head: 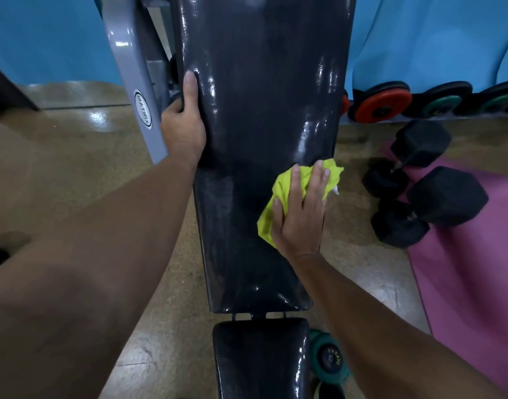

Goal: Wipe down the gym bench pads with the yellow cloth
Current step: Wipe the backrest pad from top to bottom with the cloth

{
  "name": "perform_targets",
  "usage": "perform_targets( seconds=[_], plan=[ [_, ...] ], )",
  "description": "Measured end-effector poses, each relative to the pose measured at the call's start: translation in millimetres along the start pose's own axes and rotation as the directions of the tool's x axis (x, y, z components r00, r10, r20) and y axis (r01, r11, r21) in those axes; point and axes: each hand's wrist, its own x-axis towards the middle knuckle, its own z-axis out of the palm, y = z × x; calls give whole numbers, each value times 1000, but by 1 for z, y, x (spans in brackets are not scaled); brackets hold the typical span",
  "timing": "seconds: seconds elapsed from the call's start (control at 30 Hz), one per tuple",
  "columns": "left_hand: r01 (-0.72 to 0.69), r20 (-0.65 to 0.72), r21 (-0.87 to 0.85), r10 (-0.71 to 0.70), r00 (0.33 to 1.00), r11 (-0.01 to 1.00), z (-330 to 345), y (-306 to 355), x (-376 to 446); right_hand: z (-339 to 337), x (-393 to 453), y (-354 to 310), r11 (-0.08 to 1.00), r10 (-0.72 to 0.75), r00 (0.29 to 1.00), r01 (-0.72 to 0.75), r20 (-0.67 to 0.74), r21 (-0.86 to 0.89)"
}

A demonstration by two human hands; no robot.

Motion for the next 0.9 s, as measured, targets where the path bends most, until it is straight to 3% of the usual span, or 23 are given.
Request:
perform_targets(
  seconds=[0.1, 0.23, 0.37, 0.5, 0.67, 0.83, 0.9],
  plan=[
    [51, 126, -13, -49, 991, 999, -6, -2, -3, -1, -25, 26, 991, -115, 991, 119, 61, -62],
    [116, 205, -44, -104, 973, 992, -13, -32, -17, -4, -18, 35, 1000, 11, 1000, -10, 5, -26],
    [134, 199, -73, -118, 973, 988, -15, -49, -28, 3, -19, 12, 994, -39, 999, 41, 26, -98],
    [119, 208, -90, -98, 973, 989, -17, -54, -35, 2, -27, 29, 980, -131, 990, 138, 57, -146],
    [107, 171, -63, -95, 981, 992, -20, -67, -42, 5, -14, 0, 998, 36, 999, -37, -28, -41],
    [137, 137, -24, -133, 982, 990, -15, -71, -42, 9, -35, 18, 980, -155, 986, 162, 62, -116],
    [146, 119, -31, -142, 983, 989, -16, -69, -42, 7, -36, 26, 977, -157, 985, 166, 73, -131]
  ],
)
